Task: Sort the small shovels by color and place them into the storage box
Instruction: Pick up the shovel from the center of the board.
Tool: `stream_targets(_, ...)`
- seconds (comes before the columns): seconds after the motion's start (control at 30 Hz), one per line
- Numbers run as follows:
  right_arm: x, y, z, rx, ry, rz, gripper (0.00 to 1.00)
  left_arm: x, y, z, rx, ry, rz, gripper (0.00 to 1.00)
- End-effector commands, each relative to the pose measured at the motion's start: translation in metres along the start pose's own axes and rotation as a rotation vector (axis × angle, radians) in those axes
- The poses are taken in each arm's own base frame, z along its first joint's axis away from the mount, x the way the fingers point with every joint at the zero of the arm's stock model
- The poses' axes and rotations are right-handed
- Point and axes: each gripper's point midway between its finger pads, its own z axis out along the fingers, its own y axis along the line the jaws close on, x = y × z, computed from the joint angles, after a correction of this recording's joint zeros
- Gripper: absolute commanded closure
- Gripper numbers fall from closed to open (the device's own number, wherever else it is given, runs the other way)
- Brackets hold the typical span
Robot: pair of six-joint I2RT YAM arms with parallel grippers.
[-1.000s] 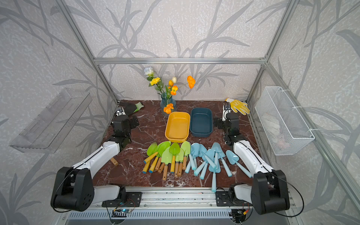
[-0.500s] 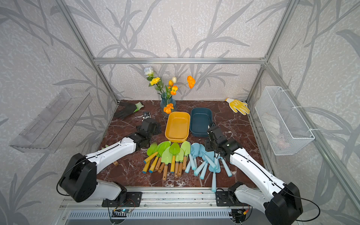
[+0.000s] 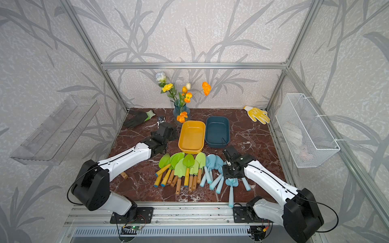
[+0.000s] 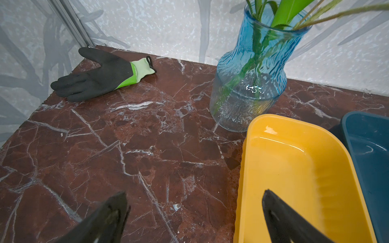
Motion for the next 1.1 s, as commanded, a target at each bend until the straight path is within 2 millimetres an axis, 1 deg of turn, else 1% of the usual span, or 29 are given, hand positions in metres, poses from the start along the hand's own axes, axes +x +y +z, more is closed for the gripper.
stream_targets(0.0, 0.003, 0.005, 0.006, -0.004, 0.044, 0.002, 0.45, 0.000, 0.007, 0.000, -0.051, 0.015, 0.000, 0.00)
stream_targets(0.13, 0.006, 0.006, 0.015, 0.007, 0.078, 0.001, 0.49, 0.003, 0.010, 0.001, -0.074, 0.038, 0.018, 0.00)
stream_targets(0.3, 0.009, 0.011, 0.022, 0.002, 0.090, 0.005, 0.54, 0.006, 0.011, 0.002, -0.084, 0.053, 0.023, 0.00)
stream_targets(0.33, 0.010, 0.010, 0.022, 0.005, 0.093, 0.005, 0.57, 0.005, 0.011, 0.002, -0.081, 0.053, 0.021, 0.00)
stream_targets(0.5, 0.016, 0.008, 0.026, 0.012, 0.103, 0.016, 0.63, 0.005, 0.010, 0.003, -0.082, 0.057, 0.021, 0.00)
stream_targets(0.73, 0.022, 0.005, 0.025, 0.013, 0.104, 0.039, 0.80, 0.004, 0.007, 0.004, -0.079, 0.059, 0.015, 0.00)
stream_targets(0.83, 0.023, 0.004, 0.022, 0.012, 0.090, 0.053, 0.82, 0.004, 0.006, 0.005, -0.079, 0.062, 0.016, 0.00)
stream_targets(0.9, 0.021, 0.003, 0.015, 0.010, 0.066, 0.064, 0.83, 0.003, 0.005, 0.005, -0.078, 0.062, 0.013, 0.00)
stream_targets(1.07, 0.011, -0.005, -0.011, 0.030, -0.030, 0.124, 0.84, 0.003, 0.004, 0.005, -0.070, 0.066, 0.008, 0.00)
